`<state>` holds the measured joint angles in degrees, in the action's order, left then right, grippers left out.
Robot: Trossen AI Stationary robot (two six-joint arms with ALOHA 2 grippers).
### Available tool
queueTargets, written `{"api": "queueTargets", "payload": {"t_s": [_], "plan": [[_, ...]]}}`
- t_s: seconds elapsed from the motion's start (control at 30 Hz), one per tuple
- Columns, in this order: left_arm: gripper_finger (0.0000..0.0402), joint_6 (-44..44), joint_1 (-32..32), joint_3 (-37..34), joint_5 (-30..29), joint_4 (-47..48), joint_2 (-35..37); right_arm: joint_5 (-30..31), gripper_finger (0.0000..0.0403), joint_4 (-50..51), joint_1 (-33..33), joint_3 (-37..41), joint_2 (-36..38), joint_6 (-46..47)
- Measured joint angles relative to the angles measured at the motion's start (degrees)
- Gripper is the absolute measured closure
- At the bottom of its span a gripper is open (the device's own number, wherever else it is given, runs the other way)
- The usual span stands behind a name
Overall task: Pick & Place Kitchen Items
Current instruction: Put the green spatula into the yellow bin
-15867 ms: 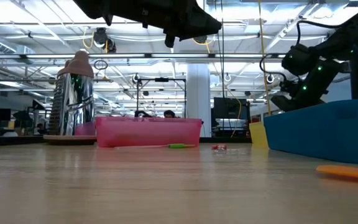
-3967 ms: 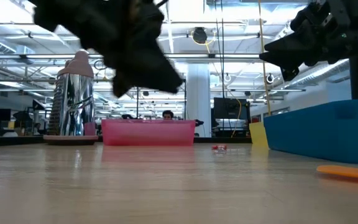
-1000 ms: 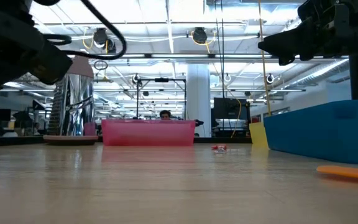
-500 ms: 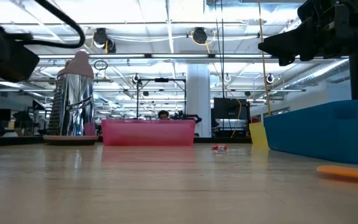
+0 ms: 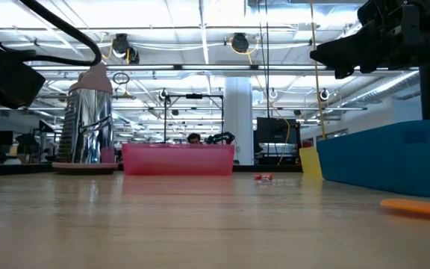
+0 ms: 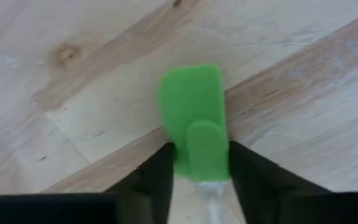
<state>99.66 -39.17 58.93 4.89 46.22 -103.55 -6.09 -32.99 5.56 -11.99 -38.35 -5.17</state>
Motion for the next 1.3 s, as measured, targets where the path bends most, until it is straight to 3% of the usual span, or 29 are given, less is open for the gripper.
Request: {"api": "queueTargets", "payload": {"t_s": [0.13, 0.33, 0.53, 0.63, 0.8, 0.9, 1.3], "plan": [[0.0322, 0.02, 0.19, -0.06, -0.19, 0.03, -0.03, 0.00, 0.0275, -0.07, 0.00, 0.00, 0.00, 0.00], [0.0326, 0.20, 2.31, 0.92, -0.79, 0.29, 0.89, 0.00, 0.0275, -1.10, 0.00, 0.00, 0.00, 0.00], [0.0332, -7.61, 6.23, 5.72, -14.47, -0.09, 2.10, 0.02, 0.0275, -2.78, 0.00, 0.00, -0.17, 0.00], [0.0366, -13.64, 8.43, 7.76, -19.24, 0.78, 1.88, 0.01, 0.0275, -2.86, 0.00, 0.00, -0.48, 0.01], [0.0380, -24.25, 13.39, 11.26, -27.62, -0.35, 1.99, 0.01, 0.0275, -4.28, 0.00, 0.00, -1.44, 0.29], [0.0390, -32.54, 16.80, 12.67, -29.44, -1.48, 2.02, 0.02, 0.0275, -5.39, 0.00, 0.00, -2.18, 1.33], [0.0399, -61.58, 28.39, 12.86, -32.13, -22.09, 2.03, 0.02, 0.0275, -7.63, 0.00, 0.00, -5.19, 0.35]]}}
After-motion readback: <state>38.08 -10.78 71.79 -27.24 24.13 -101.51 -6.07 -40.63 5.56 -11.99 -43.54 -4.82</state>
